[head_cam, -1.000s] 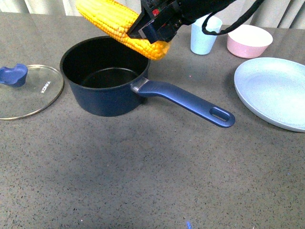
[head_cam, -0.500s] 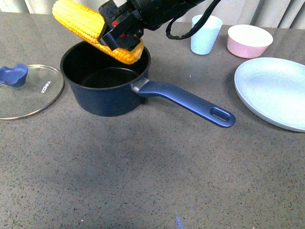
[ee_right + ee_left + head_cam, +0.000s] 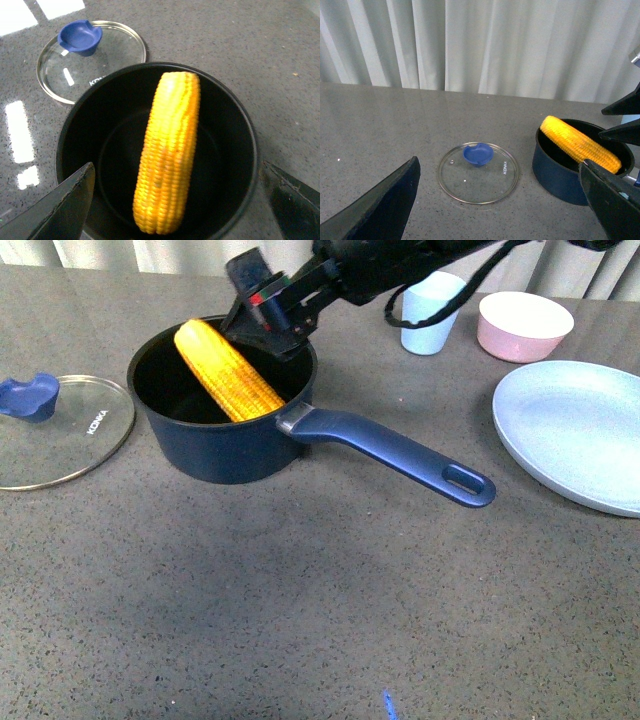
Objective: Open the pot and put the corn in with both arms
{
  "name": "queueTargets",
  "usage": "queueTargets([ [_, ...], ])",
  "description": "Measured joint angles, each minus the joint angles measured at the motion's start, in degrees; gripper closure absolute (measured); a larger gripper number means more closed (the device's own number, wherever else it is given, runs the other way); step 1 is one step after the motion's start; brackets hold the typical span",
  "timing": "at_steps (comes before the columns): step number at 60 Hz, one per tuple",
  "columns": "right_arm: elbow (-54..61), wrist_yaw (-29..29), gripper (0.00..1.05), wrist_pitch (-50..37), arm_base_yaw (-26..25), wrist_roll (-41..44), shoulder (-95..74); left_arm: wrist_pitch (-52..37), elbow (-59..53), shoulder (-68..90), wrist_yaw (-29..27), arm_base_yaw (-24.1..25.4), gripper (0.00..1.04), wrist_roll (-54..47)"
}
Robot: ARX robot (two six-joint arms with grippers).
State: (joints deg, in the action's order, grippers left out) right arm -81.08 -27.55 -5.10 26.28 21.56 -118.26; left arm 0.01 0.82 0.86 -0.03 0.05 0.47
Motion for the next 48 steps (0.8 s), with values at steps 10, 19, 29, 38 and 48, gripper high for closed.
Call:
queueTargets([
  [10,8.3,-1.1,0.09,-10.1,-5.7,-8.2,7.4,0.0,0.0,0.0,0.0,0.0,0.09,0.0],
  [19,19.9,-0.7,0.09,-21.8,-12.8,-16.0,16.2,0.0,0.0,0.0,0.0,0.0,0.09,0.0],
  [29,31.9,0.4,0.1,-29.5,-19.9,-19.6,26.8,0.0,0.0,0.0,0.0,0.0,0.09,0.0],
  [38,42.5,28.0,0.34,-39.8,-21.5,-20.7,36.4,0.0,0.0,0.0,0.0,0.0,0.09,0.0],
  [48,54.2,30.9,0.65,-43.2,-22.5,-20.9,42.7,0.0,0.0,0.0,0.0,0.0,0.09,0.0],
])
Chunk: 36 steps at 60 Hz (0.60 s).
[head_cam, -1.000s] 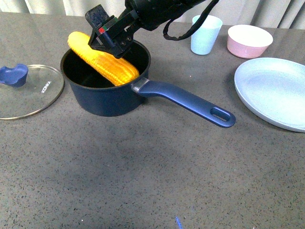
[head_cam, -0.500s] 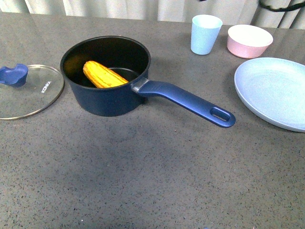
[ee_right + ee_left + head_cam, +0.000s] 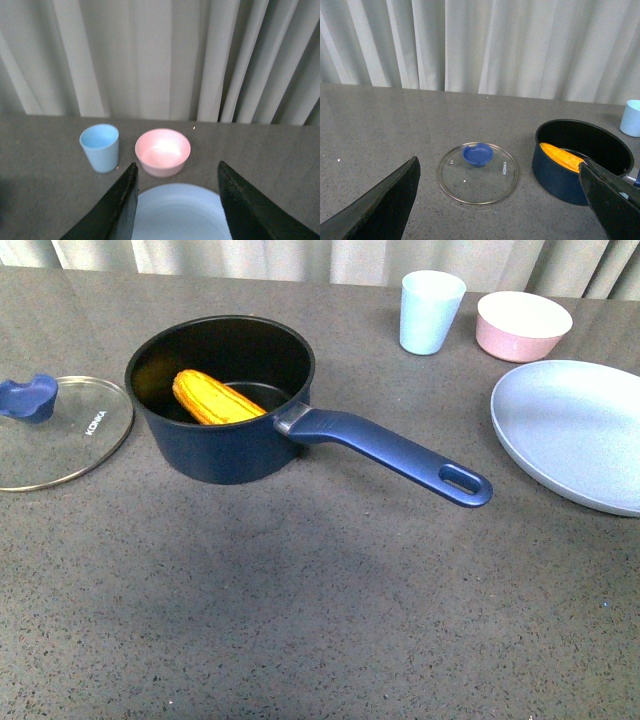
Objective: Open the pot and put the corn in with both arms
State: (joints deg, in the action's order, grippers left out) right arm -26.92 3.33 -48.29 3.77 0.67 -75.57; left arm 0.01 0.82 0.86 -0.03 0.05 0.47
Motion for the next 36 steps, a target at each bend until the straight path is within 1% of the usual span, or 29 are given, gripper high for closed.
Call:
queueTargets([
  [6,4.9,-0.3,0.83,-1.0,-0.5,0.0,3.3,0.0,0.0,0.0,0.0,0.0,0.09,0.0],
  [9,6.9,-2.8,0.91,-1.3,-2.0,0.0,5.3,0.0,0.0,0.0,0.0,0.0,0.09,0.0],
  [13,9.4,-3.1,1.03,-1.5,-3.2,0.1,8.0,0.0,0.0,0.0,0.0,0.0,0.09,0.0],
  [22,13.9,-3.3,1.03,-1.1,-3.7,-0.2,12.5,0.0,0.0,0.0,0.0,0.0,0.09,0.0],
  [36,19.1,-3.3,1.03,1.8,-3.7,-0.2,20.7,0.0,0.0,0.0,0.0,0.0,0.09,0.0],
])
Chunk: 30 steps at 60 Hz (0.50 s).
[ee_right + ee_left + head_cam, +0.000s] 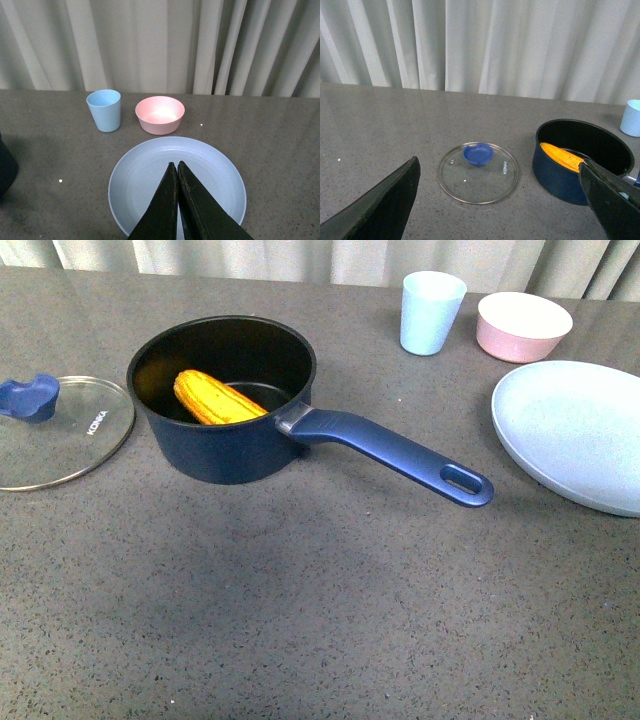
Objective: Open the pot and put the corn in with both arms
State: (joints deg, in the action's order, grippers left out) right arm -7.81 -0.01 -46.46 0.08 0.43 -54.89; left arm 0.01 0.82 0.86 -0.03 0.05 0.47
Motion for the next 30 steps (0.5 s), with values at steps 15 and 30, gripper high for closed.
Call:
queueTargets([
  [15,3.6,0.0,1.03,5.3,0.0,0.0,8.8,0.0,0.0,0.0,0.0,0.0,0.09,0.0],
  [30,6.4,0.0,1.03,7.8,0.0,0.0,14.8,0.0,0.0,0.0,0.0,0.0,0.09,0.0],
])
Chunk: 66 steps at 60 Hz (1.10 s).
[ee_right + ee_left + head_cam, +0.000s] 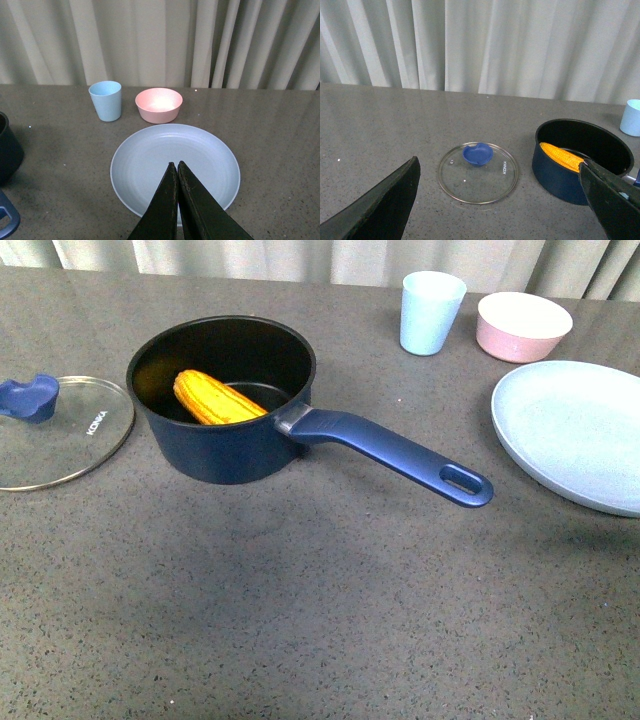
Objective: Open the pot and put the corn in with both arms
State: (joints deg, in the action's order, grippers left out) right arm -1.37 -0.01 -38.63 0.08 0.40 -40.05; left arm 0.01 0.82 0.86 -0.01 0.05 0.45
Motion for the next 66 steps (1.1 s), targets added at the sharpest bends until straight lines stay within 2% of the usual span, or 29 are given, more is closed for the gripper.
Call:
queueTargets([
  [30,0.1,0.0,1.03,15.9,0.0,0.0,17.2,0.0,0.0,0.0,0.0,0.0,0.09,0.0],
  [66,0.1,0.0,1.03,27.8,0.0,0.0,29.3,0.0,0.0,0.0,0.0,0.0,0.09,0.0],
])
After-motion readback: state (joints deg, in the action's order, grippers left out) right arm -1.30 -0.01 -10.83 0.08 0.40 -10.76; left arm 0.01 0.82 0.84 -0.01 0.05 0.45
